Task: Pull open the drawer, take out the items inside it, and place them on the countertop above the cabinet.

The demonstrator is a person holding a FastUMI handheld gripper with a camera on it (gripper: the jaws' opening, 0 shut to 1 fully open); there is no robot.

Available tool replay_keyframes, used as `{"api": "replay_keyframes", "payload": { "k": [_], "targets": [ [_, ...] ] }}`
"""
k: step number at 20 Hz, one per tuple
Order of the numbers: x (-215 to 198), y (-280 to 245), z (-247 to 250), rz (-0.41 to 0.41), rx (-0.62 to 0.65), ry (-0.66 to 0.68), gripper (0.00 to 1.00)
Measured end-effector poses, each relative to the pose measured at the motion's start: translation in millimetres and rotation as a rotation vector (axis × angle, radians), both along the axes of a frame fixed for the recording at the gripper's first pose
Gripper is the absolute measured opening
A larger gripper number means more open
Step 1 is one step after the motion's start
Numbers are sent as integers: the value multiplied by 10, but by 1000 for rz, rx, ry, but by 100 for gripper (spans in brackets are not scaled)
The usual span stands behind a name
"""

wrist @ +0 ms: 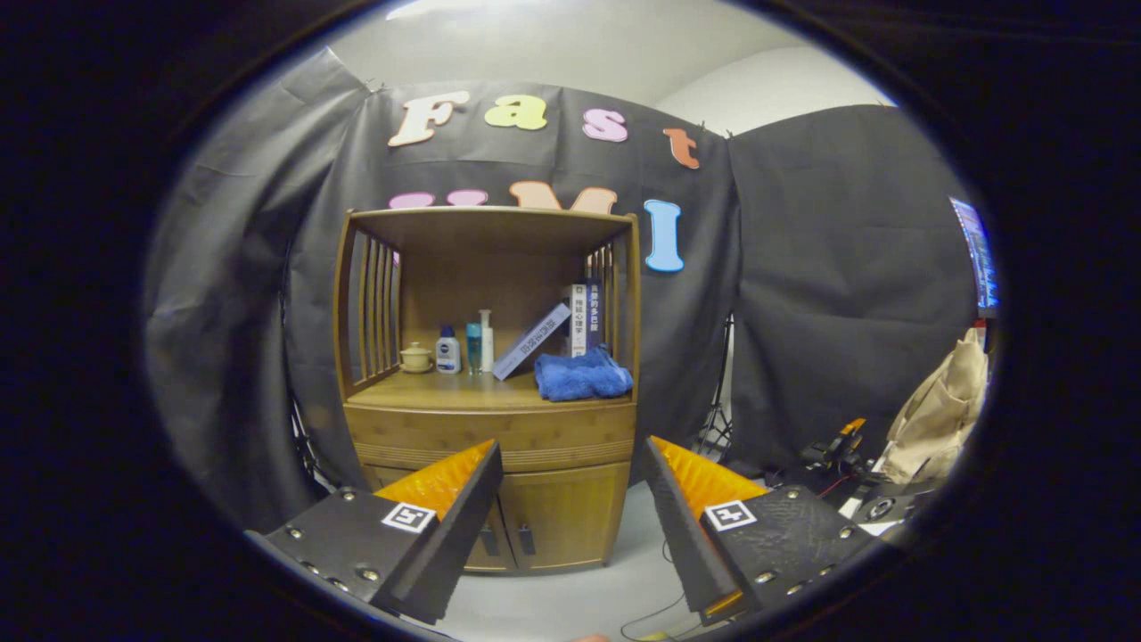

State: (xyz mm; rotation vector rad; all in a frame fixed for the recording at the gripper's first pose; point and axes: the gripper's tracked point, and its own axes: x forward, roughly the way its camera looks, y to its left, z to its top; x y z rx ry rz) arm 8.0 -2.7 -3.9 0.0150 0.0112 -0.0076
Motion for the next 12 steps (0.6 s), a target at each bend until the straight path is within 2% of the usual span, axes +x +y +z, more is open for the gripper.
{"api": "replay_keyframes", "payload": {
  "k": [6, 9, 12],
  "targets": [
    [112, 47, -31, 11, -1, 6, 94],
    [366, 134, -134, 31, -1, 23, 94],
    [805, 311, -371, 62, -4, 70, 94]
  ]
}}
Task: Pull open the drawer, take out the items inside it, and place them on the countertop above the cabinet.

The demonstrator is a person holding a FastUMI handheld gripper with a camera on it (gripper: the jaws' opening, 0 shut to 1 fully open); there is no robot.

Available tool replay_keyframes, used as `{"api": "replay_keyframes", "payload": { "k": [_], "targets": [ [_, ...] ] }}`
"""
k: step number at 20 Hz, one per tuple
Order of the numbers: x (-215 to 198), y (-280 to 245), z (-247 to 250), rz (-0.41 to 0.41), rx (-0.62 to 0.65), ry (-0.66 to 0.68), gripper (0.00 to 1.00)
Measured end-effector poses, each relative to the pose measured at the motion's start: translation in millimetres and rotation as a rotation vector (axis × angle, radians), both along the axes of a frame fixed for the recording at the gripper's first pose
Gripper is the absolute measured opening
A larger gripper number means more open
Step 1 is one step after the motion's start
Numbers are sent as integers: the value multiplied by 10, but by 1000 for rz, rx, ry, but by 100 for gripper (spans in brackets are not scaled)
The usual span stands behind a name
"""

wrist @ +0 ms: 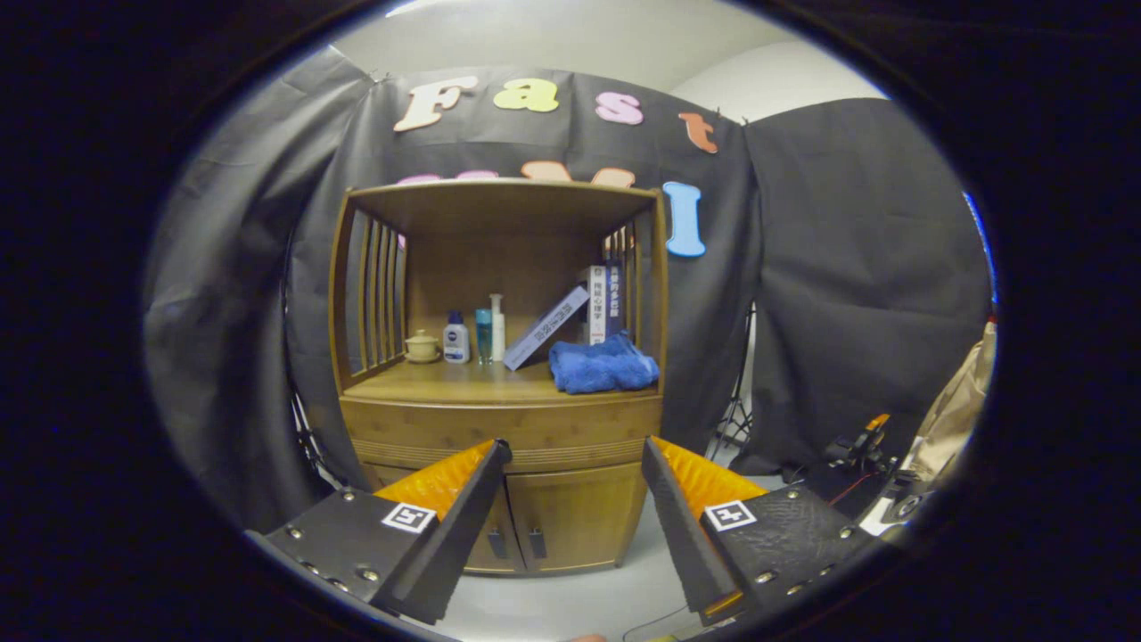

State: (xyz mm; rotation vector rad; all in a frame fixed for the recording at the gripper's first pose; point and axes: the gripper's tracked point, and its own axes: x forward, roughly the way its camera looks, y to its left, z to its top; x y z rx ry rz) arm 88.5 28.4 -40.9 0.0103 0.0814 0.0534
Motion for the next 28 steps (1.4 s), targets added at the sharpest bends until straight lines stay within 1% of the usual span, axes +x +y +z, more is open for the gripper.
{"api": "replay_keyframes", "payload": {
  "k": [3, 5, 8, 9, 11, 13, 14, 17, 18, 19, 21, 23, 24, 25, 27, 28],
  "targets": [
    [578, 253, -336, 40, 27, 69, 93],
    [897, 441, -552, 74, 43, 110, 93],
    [1313, 785, -838, 152, 74, 150, 92],
    [1446, 851, -929, 158, 75, 158, 92],
    [1679, 988, -1116, 175, 74, 189, 82],
    [1887, 1146, -1301, 205, 75, 220, 82],
    [1976, 1166, -1403, 198, 58, 241, 82],
    [2086, 1233, -1514, 190, 26, 274, 62],
    [2031, 1228, -1519, 194, 15, 290, 55],
    [2153, 1278, -1535, 193, -4, 275, 50],
    [2130, 1273, -1556, 200, -36, 284, 39],
    [2135, 1280, -1563, 219, -27, 289, 29],
    [2108, 1278, -1559, 211, -43, 286, 29],
    [2095, 1252, -1573, 198, -53, 290, 25],
    [1852, 1197, -1557, 177, -51, 302, 19],
    [1735, 1169, -1552, 171, -38, 307, 19]
  ]
}}
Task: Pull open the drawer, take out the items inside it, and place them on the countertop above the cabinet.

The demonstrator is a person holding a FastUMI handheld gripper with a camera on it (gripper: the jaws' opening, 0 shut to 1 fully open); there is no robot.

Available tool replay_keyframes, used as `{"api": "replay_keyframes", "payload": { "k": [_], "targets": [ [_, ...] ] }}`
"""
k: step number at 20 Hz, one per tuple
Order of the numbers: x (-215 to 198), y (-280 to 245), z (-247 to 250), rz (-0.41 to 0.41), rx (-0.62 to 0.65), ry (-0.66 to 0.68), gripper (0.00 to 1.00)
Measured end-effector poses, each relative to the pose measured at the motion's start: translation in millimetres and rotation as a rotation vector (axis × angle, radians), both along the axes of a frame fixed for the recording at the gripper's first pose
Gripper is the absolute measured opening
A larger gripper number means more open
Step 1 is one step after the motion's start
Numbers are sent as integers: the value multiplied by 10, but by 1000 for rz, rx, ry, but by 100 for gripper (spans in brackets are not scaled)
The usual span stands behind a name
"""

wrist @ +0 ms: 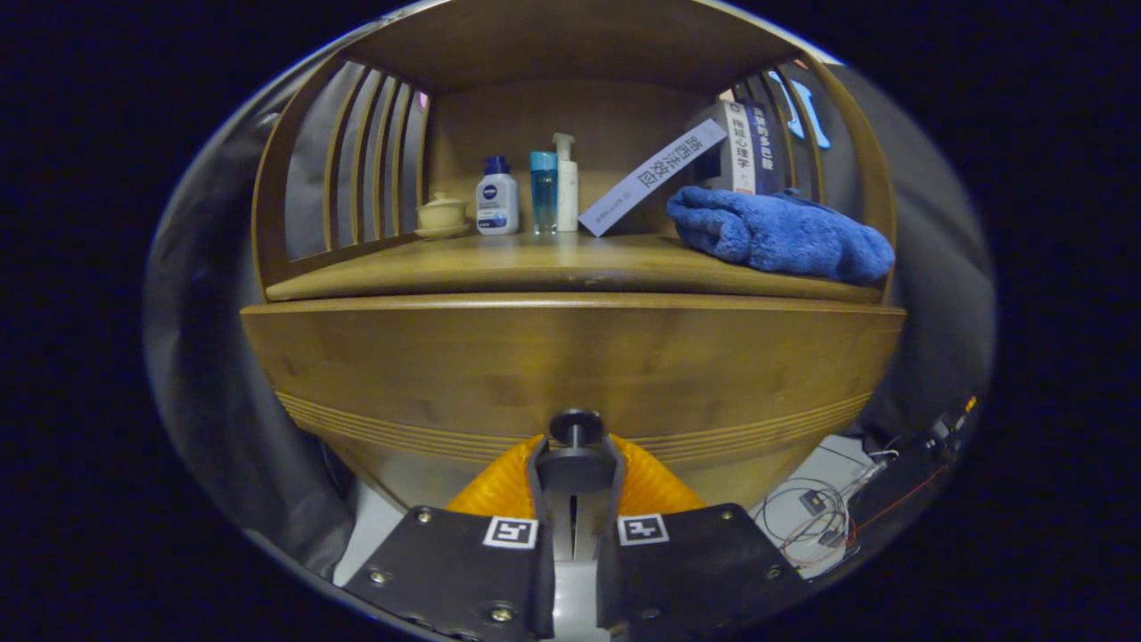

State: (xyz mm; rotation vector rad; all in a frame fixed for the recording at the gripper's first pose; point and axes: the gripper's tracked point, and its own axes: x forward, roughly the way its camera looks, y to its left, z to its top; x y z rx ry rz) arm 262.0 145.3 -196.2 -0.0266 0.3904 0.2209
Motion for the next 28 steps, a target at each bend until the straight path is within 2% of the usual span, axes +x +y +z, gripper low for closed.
{"api": "replay_keyframes", "payload": {
  "k": [10, 11, 16, 18, 19, 23, 26, 28],
  "targets": [
    [-1225, -333, -147, -94, 1, 128, 19],
    [-1240, -307, -125, -113, 22, 100, 18],
    [-1346, -357, -113, -145, 7, 131, 19],
    [-1376, -357, -95, -179, -9, 134, 35],
    [-1426, -368, 3, -195, -16, 119, 42],
    [-1565, -373, 712, -266, 28, -78, 44],
    [-1387, -304, 1457, -343, 112, -235, 44],
    [-1146, -190, 1831, -419, 169, -230, 44]
  ]
}}
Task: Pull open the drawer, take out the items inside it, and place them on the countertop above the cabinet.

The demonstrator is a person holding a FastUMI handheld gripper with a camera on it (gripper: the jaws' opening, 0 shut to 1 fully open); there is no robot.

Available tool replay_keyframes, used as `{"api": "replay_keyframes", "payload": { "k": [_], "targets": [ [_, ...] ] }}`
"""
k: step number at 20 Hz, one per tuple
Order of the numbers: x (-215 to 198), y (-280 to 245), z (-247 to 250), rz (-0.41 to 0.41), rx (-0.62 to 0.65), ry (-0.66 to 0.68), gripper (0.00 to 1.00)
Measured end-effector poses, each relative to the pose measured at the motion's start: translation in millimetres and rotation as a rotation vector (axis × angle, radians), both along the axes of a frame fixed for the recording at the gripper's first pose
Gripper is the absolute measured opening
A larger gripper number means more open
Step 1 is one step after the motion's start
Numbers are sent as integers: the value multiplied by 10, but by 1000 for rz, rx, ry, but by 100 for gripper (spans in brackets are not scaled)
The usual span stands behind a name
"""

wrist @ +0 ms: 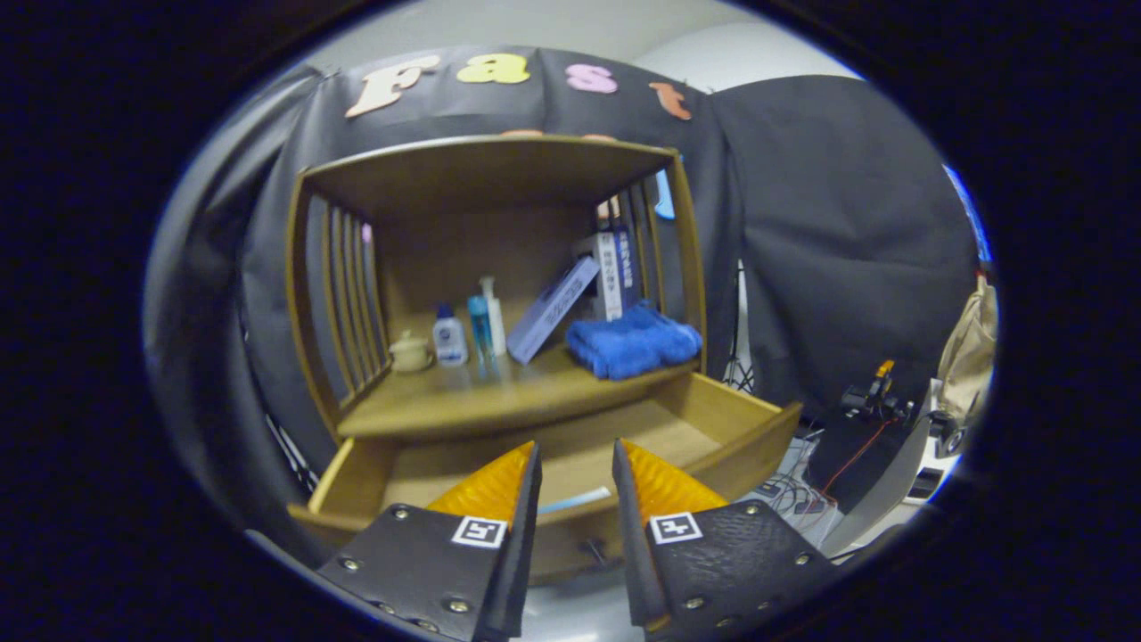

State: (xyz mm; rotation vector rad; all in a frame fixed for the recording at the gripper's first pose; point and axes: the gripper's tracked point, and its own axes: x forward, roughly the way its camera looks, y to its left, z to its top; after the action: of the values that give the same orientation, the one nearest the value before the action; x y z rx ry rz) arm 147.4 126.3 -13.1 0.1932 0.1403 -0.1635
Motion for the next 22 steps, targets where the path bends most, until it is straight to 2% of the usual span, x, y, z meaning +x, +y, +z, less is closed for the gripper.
{"api": "replay_keyframes", "payload": {
  "k": [2, 4, 7, 9, 15, 17, 20, 22],
  "targets": [
    [344, 94, 50, -80, 75, 62, 60],
    [637, 160, -126, -176, 145, 152, 76],
    [915, 225, -612, -319, 282, 320, 76],
    [959, 260, -934, -415, 353, 446, 75],
    [875, -94, -1536, -674, 333, 758, 76],
    [842, -124, -1568, -723, 325, 815, 71],
    [712, -113, -1658, -786, 260, 995, 71],
    [732, -118, -1720, -773, 193, 1078, 71]
  ]
}}
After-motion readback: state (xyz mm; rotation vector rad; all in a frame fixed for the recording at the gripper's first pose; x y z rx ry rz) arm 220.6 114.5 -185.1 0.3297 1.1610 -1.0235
